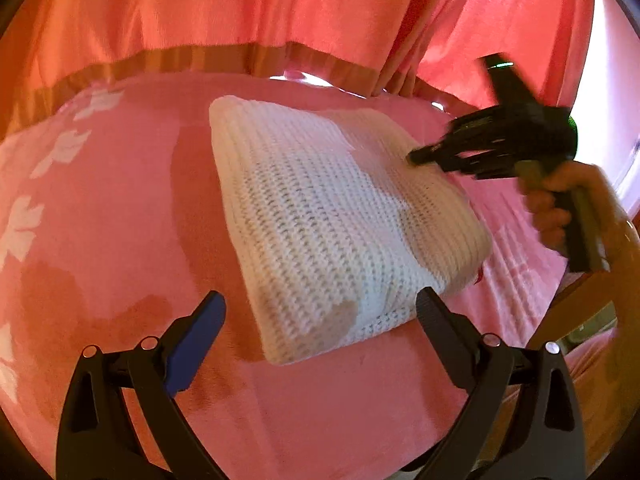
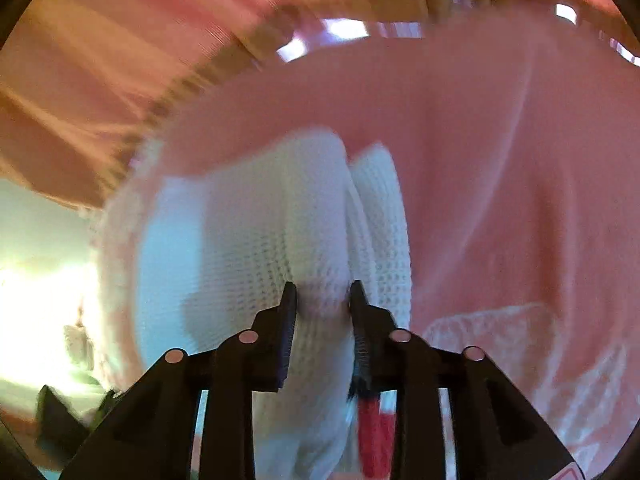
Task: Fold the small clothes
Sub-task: 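Release the folded bundle with the left gripper and withdraw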
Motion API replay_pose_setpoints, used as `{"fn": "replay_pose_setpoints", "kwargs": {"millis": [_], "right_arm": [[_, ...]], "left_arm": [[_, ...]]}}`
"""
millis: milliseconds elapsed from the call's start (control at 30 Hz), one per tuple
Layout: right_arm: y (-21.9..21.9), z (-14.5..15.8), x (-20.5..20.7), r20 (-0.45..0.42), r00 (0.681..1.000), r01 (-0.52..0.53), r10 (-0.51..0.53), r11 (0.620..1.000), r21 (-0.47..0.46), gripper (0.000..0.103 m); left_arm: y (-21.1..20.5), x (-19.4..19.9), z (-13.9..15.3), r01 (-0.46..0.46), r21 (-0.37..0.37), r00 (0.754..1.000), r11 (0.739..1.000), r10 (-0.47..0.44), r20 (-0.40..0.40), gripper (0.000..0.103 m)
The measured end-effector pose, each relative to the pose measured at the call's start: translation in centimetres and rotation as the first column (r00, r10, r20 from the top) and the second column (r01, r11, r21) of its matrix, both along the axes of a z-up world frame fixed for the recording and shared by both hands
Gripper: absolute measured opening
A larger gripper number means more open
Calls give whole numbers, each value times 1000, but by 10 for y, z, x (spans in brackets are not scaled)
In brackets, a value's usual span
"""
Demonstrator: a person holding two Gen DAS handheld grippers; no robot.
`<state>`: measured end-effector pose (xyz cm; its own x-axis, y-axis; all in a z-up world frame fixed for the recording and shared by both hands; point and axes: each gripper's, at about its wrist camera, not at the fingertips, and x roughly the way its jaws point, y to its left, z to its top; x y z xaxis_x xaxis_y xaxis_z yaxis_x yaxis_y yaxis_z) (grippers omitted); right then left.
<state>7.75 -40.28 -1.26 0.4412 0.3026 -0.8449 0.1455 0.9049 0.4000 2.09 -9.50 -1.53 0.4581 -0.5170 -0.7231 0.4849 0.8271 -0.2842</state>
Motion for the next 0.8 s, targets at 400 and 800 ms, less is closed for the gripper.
{"fn": "replay_pose_setpoints", "kwargs": {"millis": [400, 800], "right_arm": [[51, -35, -82, -71, 982, -177, 175, 984, -19, 9], [48, -25, -99, -80, 983, -174, 164, 975, -136, 19]], "left_arm": [[-11, 16, -31, 19, -2, 984, 1000, -19, -175, 81], [-14, 6, -39, 28, 100, 990, 995, -13, -141, 74]]}}
